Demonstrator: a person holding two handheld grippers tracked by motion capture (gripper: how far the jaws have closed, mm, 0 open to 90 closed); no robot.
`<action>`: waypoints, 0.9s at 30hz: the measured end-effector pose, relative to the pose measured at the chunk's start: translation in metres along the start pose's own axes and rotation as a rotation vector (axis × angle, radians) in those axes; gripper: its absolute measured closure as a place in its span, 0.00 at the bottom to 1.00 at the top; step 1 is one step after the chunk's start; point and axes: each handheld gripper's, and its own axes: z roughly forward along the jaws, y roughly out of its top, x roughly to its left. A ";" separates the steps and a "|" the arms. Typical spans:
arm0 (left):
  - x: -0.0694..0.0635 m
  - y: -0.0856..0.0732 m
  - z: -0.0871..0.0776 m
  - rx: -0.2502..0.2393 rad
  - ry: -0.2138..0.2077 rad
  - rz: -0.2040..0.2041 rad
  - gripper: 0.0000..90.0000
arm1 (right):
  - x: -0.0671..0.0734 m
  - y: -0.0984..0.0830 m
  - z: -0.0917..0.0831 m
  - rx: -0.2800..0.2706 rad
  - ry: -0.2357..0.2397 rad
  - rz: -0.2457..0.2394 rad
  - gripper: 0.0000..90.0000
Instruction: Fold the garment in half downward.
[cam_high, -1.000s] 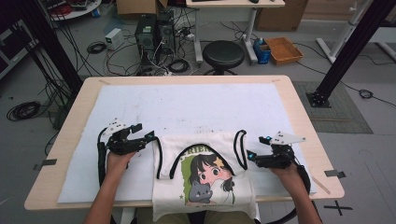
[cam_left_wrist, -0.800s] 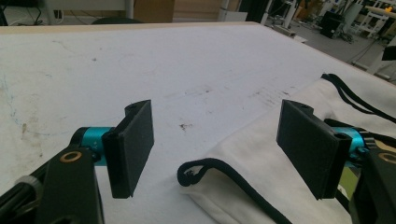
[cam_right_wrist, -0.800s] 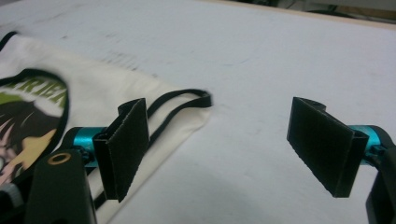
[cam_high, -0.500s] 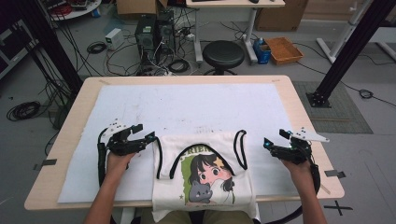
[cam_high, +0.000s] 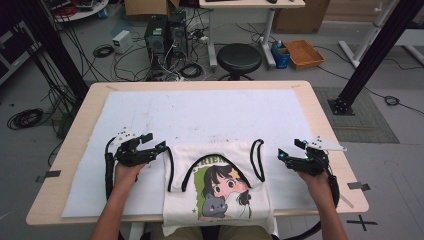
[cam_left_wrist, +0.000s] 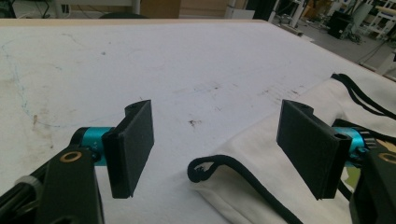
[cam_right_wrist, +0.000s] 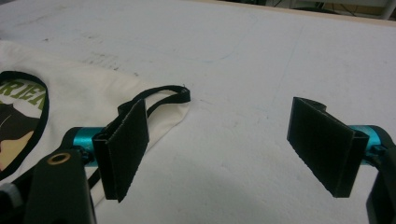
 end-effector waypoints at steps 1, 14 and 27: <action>-0.001 0.000 0.001 0.009 0.000 -0.001 0.31 | 0.001 0.000 0.001 0.005 0.000 -0.002 0.23; -0.002 0.017 0.039 0.188 0.023 0.011 0.31 | 0.019 0.026 0.056 0.072 0.083 0.026 0.23; 0.006 0.009 0.054 0.335 0.010 0.034 0.95 | 0.033 0.034 0.102 0.325 0.128 -0.224 0.94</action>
